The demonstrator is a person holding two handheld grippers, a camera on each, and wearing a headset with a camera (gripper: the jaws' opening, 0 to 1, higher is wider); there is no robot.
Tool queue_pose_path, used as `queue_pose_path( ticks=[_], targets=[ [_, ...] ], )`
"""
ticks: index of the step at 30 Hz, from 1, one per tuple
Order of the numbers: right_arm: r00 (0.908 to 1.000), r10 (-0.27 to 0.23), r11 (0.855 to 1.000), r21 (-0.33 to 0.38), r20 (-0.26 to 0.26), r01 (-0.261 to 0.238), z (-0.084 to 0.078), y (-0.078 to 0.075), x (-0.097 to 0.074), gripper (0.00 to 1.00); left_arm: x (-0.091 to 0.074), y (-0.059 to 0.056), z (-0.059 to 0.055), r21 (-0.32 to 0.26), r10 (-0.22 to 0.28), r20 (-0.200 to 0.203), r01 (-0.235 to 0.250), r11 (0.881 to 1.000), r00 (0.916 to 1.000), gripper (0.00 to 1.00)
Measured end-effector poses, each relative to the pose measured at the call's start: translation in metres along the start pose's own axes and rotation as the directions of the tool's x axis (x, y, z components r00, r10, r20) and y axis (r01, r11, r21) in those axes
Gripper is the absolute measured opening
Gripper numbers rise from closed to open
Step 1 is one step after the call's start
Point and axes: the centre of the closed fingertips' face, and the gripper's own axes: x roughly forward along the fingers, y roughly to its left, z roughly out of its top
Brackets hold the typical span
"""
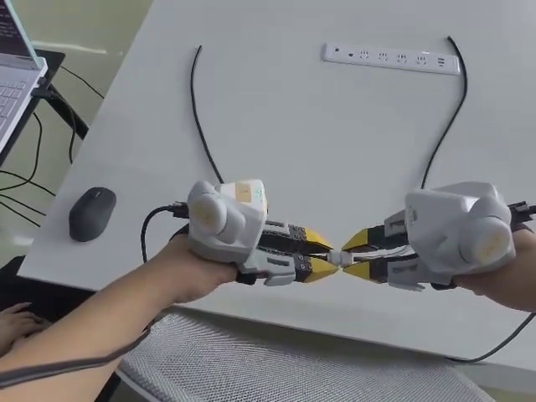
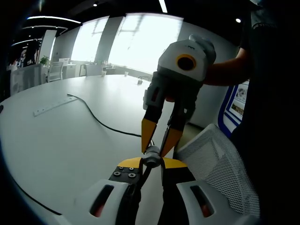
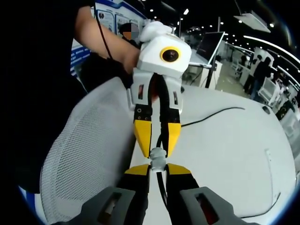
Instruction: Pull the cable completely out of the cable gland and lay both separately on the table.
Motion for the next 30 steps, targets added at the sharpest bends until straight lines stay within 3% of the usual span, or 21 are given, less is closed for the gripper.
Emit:
queue_pose_path(
  ticks=[9, 14, 18, 20, 21, 24, 26, 27, 28, 29, 30],
  targets=[
    [0.9993, 0.013, 1.000, 0.017, 0.034, -0.013, 0.004, 0.002, 0.000, 0.08, -0.002, -0.002, -0.001, -0.008, 0.007, -0.013, -0.007, 1.000, 0.9999, 0.15],
    [0.9982, 0.039, 0.996, 0.084, 0.046, -0.043, 0.002, 0.003, -0.002, 0.08, -0.001, -0.004, -0.002, 0.006, 0.006, -0.023, -0.006, 1.000, 0.9997, 0.15],
    [0.9944, 0.072, 0.980, 0.180, 0.078, -0.085, 0.001, 0.003, -0.006, 0.09, 0.000, -0.004, -0.002, 0.021, 0.008, -0.028, -0.007, 1.000, 0.9996, 0.15],
    [0.9916, 0.091, 0.963, 0.246, 0.092, -0.111, -0.001, 0.003, -0.008, 0.11, 0.000, -0.004, -0.002, 0.025, 0.008, -0.027, -0.008, 1.000, 0.9996, 0.15],
    [0.9889, 0.101, 0.944, 0.304, 0.109, -0.130, -0.003, 0.003, -0.009, 0.12, -0.001, -0.004, -0.001, 0.027, 0.008, -0.025, -0.008, 1.000, 0.9996, 0.15],
    [0.9788, 0.121, 0.906, 0.384, 0.165, -0.176, -0.002, -0.001, -0.011, 0.13, -0.001, -0.003, 0.000, 0.040, 0.009, -0.023, -0.008, 0.999, 0.9997, 0.15],
    [0.9655, 0.131, 0.862, 0.456, 0.225, -0.223, 0.001, -0.003, -0.014, 0.14, -0.002, -0.003, -0.001, 0.057, 0.008, -0.033, -0.006, 0.998, 0.9994, 0.15],
    [0.9553, 0.140, 0.816, 0.517, 0.260, -0.260, 0.003, -0.005, -0.015, 0.17, -0.002, -0.003, -0.001, 0.070, 0.007, -0.037, -0.004, 0.998, 0.9993, 0.15],
    [0.9474, 0.146, 0.799, 0.531, 0.285, -0.283, 0.006, -0.006, -0.016, 0.19, -0.002, -0.003, -0.001, 0.074, 0.007, -0.038, -0.004, 0.997, 0.9993, 0.15],
    [0.9359, 0.155, 0.791, 0.528, 0.317, -0.309, 0.008, -0.006, -0.018, 0.20, -0.002, -0.004, 0.000, 0.076, 0.006, -0.037, -0.003, 0.997, 0.9993, 0.15],
    [0.9341, 0.167, 0.784, 0.532, 0.316, -0.320, 0.008, -0.006, -0.019, 0.19, -0.003, -0.005, 0.001, 0.078, 0.005, -0.035, -0.002, 0.997, 0.9994, 0.15]
  ],
)
